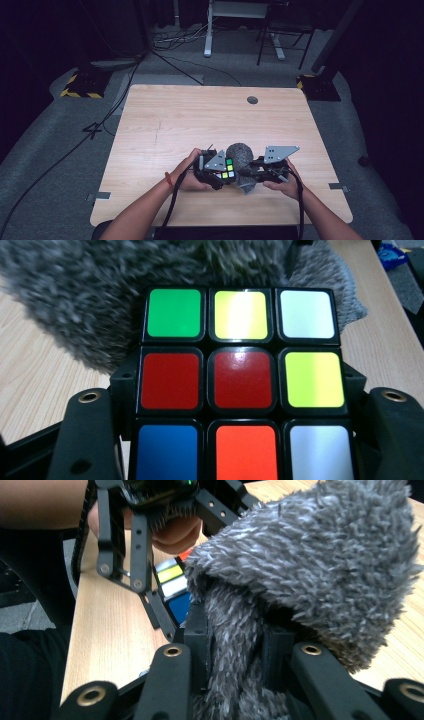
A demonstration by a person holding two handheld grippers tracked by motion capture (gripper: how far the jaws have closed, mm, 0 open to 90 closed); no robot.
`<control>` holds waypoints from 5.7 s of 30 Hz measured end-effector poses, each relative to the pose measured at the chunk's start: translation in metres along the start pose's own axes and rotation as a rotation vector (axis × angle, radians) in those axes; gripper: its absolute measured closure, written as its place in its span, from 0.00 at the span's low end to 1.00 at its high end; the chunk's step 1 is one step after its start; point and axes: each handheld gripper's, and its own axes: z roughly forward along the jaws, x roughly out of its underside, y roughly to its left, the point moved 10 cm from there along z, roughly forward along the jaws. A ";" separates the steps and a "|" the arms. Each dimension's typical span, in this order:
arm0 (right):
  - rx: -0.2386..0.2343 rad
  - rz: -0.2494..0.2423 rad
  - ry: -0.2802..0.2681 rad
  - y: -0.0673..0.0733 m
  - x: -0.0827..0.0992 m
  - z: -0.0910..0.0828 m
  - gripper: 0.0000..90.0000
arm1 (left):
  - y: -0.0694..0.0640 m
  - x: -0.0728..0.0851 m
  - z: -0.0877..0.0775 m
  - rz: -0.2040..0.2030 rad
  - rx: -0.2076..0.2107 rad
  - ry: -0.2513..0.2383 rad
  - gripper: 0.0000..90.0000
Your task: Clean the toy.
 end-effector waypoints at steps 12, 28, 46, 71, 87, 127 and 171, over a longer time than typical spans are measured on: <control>-0.015 -0.018 0.007 0.007 -0.011 0.009 0.80 | -0.003 0.006 0.008 0.023 -0.001 0.053 0.37; 0.015 0.049 0.163 -0.015 0.036 0.012 0.80 | 0.002 -0.016 -0.020 -0.035 0.011 -0.132 0.37; -0.033 0.015 0.030 -0.002 0.008 -0.002 0.81 | -0.004 0.000 0.000 0.005 0.040 -0.019 0.37; -0.001 -0.019 0.152 -0.006 0.035 0.015 0.81 | 0.000 -0.016 -0.014 -0.011 0.011 -0.125 0.37; -0.011 0.014 0.109 -0.007 0.028 0.007 0.81 | -0.004 -0.019 -0.013 -0.002 0.007 -0.123 0.37; -0.066 -0.063 0.010 0.016 -0.002 0.002 0.81 | -0.006 -0.005 0.006 0.014 0.001 -0.009 0.37; -0.052 0.022 0.154 -0.005 0.038 0.012 0.81 | -0.001 -0.027 -0.025 -0.004 0.016 -0.178 0.37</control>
